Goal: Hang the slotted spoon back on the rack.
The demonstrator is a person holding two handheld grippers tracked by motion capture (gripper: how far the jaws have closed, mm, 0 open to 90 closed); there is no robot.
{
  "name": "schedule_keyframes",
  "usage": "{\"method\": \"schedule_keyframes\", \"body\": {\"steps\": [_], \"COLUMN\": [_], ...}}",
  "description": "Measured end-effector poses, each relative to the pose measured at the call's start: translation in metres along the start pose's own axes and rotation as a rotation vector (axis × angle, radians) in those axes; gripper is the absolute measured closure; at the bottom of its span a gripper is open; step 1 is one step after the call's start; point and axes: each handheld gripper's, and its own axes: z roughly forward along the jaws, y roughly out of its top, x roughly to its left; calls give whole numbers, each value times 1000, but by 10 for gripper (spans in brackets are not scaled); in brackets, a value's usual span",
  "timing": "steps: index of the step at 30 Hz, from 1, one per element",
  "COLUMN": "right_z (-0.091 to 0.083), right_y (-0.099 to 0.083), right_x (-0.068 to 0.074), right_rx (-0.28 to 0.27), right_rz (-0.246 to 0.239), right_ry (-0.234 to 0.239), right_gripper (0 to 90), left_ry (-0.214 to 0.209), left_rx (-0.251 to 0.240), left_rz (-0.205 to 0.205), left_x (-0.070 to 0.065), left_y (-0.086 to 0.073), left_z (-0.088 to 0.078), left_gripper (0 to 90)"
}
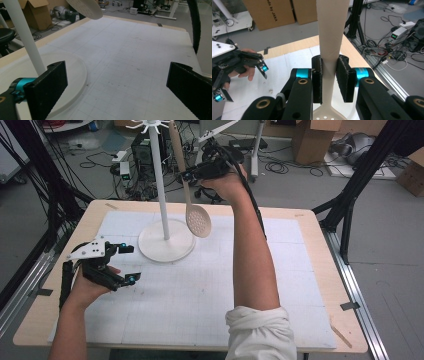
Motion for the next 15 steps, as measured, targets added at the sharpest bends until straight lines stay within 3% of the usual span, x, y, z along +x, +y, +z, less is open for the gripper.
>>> {"method": "schedule_keyframes", "body": {"steps": [12,13,15], "right_z": [9,9,10], "right_y": [2,2,1], "right_x": [2,2,3], "right_rx": [20,20,28], "right_rz": [-11,-6,7], "right_ry": [-11,-23,-54], "right_gripper": [753,741,621], "left_ry": [-1,1,-1], "left_rx": [2,2,3], "left_rz": [-2,-1,-3], "left_x": [0,0,0], "left_y": [0,0,0], "left_z": [0,1,1], "left_gripper": [40,40,40]}}
